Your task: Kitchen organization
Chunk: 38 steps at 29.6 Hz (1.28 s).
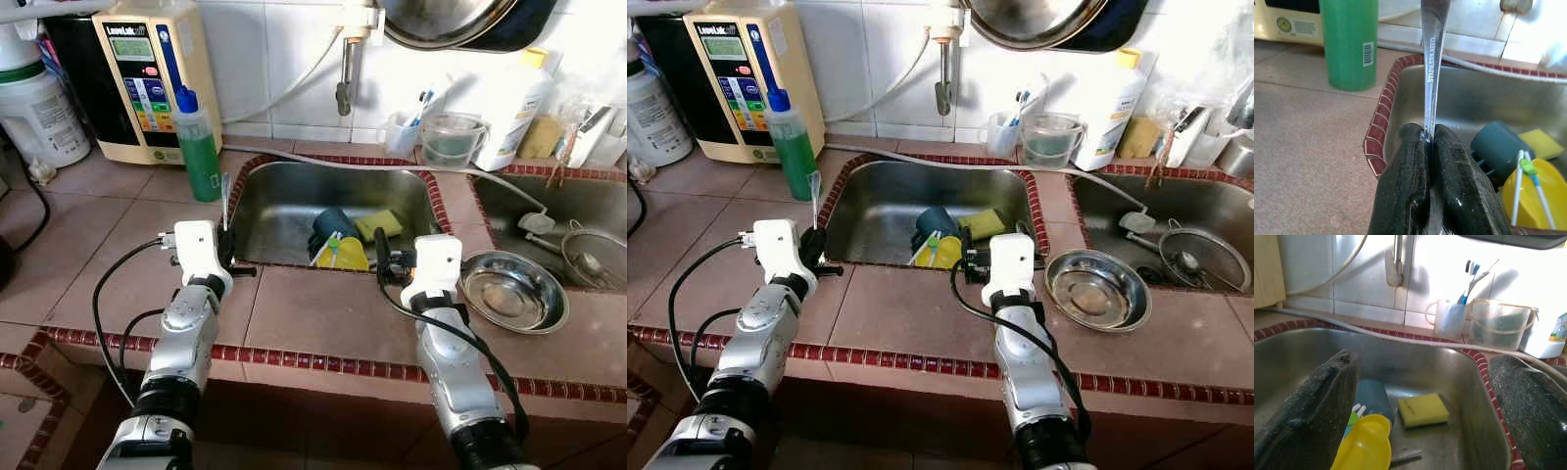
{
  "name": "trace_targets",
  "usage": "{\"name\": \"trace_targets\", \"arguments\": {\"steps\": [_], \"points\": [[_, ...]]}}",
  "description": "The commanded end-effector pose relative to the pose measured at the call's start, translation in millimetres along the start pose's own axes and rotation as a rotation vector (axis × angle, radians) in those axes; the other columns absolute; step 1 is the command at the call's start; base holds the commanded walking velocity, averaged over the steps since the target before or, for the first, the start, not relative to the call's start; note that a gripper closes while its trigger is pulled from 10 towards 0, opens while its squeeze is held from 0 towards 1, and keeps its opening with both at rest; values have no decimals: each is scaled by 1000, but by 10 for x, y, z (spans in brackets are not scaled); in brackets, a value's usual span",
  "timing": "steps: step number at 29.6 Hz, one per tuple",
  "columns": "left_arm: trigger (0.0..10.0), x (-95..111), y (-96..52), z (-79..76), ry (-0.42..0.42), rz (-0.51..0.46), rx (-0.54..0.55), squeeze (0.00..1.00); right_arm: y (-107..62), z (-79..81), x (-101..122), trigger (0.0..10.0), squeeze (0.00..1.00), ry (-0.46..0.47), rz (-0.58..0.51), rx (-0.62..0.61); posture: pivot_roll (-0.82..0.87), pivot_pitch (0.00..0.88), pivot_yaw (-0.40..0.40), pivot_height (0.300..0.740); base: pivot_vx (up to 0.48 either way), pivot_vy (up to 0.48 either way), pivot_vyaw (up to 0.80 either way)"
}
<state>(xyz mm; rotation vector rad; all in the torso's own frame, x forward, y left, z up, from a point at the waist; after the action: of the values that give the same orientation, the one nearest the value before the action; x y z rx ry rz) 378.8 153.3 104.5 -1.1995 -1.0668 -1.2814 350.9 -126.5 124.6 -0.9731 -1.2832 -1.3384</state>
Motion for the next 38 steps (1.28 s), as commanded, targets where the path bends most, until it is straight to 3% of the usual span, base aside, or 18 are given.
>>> {"name": "trace_targets", "arguments": {"steps": [1,5,8,12,38], "points": [[10000,-7,27,-29,31,18,-21,0,40,-30,61,10000,0,-1,-25,-20,-229,0,59,740,0,0,0],[10000,-7,37,-82,8,23,-41,0,34,-71,88,10000,0,-3,-39,-41,-248,0,74,740,0,0,0],[10000,28,73,-247,52,15,-96,0,-18,-153,97,10000,0,-9,-46,-69,-282,0,97,740,0,0,0],[10000,71,99,-323,74,1,-126,0,-56,-187,83,10000,0,-13,-46,-86,-291,0,107,740,0,0,0],[10000,90,105,-418,90,-9,-183,0,-119,-171,51,10000,0,-6,-43,-98,-299,0,142,740,0,0,0]]}}
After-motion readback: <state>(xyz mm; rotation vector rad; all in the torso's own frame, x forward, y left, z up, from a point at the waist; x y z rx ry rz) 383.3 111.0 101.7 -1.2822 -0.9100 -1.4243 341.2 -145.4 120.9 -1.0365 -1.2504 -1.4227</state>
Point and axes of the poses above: a point about 5 cm out from each wrist's last joint towards the gripper, its own y axis pointing out of the wrist towards the gripper, its own x axis along the axis of the wrist's last joint, z = x × y, the point moved 3 cm from there along y, pointing out of the wrist towards the gripper, and after that the axes turned 12 degrees about y, right-handed, at the moved point
